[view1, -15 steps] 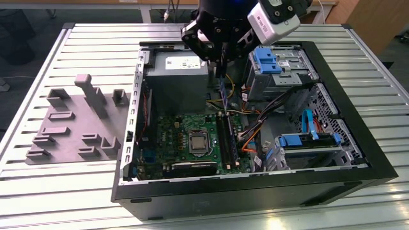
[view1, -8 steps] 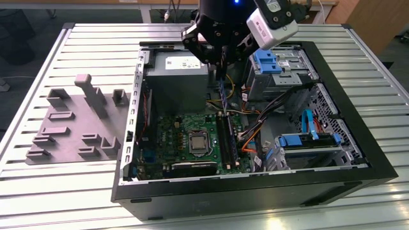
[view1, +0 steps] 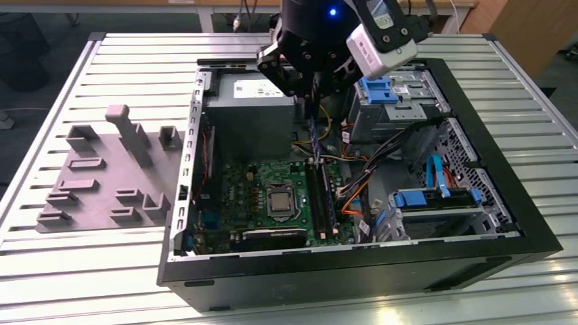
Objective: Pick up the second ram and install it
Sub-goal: 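Insert the second ram into the second slot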
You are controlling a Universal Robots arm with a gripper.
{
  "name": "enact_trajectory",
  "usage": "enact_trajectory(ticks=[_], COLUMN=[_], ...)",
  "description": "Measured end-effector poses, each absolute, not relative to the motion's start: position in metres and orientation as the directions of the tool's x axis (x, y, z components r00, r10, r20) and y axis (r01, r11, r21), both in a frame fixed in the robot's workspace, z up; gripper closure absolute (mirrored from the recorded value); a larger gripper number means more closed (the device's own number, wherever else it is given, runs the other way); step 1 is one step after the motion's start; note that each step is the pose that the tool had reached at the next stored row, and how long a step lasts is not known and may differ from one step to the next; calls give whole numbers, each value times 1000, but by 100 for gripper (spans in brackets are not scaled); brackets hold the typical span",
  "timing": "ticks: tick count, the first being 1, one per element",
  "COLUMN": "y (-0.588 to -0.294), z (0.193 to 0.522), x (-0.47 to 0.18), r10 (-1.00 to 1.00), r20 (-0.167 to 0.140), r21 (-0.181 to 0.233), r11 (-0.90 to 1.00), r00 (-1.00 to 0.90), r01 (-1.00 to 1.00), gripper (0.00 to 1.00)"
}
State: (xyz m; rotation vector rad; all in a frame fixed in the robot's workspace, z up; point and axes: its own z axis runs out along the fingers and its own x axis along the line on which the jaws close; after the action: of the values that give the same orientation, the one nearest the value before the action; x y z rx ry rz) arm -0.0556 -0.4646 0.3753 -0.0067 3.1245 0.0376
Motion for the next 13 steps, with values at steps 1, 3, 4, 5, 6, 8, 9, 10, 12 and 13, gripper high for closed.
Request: enact_trajectory(ticks=[1,3,4,5,6,8,9,10,12,13], y=[-465,-465,-465,-465,-465,-465,-465,-465,-465,-465], z=[373,370,368,366,364,361,359,357,357,357], x=[-56,-56,-56,-56,-56,-56,-56,-56,-56,-56], r10=[-4,-5,-5,-5,-5,-5,-5,-5,-5,-5], r20=[-17,-17,-17,-17,-17,-17,-17,-17,-17,-17], r21=[24,24,24,24,24,24,24,24,24,24], r11=[1000,1000,1000,1000,1000,1000,1000,1000,1000,1000], r00=[-1000,-1000,-1000,-1000,-1000,-1000,-1000,-1000,-1000,-1000], r01=[-5,-5,-5,-5,-5,-5,-5,-5,-5,-5], gripper=[86,86,86,86,86,86,86,86,86,86])
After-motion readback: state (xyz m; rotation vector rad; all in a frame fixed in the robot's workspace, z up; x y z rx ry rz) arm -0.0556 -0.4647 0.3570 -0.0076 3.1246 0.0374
